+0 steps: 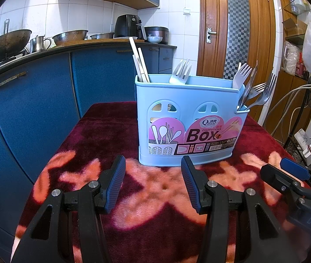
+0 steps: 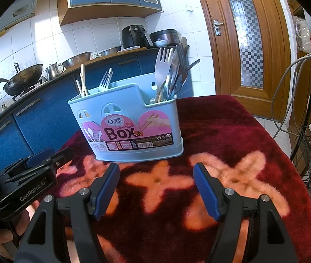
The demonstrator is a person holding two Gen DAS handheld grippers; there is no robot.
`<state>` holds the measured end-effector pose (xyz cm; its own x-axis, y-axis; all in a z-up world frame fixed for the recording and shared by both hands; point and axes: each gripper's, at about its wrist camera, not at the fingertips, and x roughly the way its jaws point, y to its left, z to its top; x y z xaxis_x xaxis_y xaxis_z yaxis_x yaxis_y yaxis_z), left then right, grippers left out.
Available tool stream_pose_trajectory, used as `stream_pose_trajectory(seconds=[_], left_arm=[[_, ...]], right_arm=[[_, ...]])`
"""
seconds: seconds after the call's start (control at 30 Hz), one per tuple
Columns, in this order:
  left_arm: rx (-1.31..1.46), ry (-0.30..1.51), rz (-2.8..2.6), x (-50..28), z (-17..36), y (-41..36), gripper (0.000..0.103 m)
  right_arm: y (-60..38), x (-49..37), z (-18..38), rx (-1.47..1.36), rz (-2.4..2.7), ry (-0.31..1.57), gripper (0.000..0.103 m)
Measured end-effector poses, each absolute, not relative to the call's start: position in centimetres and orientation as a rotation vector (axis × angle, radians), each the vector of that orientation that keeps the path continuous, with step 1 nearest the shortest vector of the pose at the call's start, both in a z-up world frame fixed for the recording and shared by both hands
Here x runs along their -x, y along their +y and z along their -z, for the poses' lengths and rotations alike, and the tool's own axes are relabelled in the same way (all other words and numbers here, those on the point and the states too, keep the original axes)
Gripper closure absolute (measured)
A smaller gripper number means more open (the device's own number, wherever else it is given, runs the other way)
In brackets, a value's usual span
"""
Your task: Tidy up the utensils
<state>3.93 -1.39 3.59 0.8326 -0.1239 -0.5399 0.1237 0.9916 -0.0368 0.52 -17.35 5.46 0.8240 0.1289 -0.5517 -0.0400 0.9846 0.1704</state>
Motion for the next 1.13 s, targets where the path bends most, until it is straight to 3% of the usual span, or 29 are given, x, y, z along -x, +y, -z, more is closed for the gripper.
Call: stream_pose_trajectory(seconds=[1.13], left_arm=[[-0.002, 0.576, 0.134, -3.79, -3.47, -1.61, 0.049]], right_arm=[[-17.36, -0.41, -5.46, -0.158, -0.09, 0.597, 0.031]])
